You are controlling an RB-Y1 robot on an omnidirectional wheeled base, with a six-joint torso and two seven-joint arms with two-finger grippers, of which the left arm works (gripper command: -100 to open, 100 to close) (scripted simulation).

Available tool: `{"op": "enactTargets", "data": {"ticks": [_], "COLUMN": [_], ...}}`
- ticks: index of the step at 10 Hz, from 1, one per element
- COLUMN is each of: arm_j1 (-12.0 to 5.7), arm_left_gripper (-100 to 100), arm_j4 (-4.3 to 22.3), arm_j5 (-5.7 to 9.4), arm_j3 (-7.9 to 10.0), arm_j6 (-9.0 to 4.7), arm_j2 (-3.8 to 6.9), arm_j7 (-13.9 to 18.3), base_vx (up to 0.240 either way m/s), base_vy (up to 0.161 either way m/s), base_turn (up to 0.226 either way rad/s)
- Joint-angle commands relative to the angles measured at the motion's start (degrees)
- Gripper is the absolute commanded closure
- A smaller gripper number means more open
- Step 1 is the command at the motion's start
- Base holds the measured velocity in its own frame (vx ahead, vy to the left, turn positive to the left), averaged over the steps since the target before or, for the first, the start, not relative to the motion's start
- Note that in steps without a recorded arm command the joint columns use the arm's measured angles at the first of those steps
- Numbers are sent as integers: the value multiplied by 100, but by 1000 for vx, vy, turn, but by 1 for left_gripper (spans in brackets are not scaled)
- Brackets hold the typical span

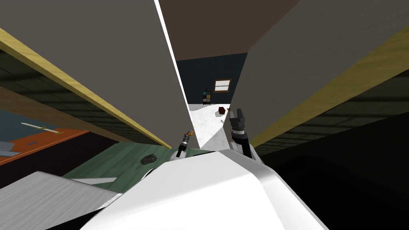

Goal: Push the door open

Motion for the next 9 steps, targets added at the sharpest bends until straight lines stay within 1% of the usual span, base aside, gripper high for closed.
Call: {"op": "enactTargets", "data": {"ticks": [1,2,4,5,7,9], "arm_j1": [9,9,11,11,13,14], "arm_left_gripper": [100,100,100,100,100,100], "arm_j4": [-147,-147,-129,-129,-108,-90], "arm_j5": [43,43,128,128,226,313], "arm_j3": [77,77,220,220,388,534], "arm_j6": [30,30,54,54,83,108], "arm_j2": [46,46,56,56,67,77], "arm_j7": [-22,-22,-97,-97,-184,-261], "base_vx": [168,107,161,139,177,185], "base_vy": [-56,-43,-66,-81,-90,-123], "base_turn": [12,-5,47,37,47,74]}}
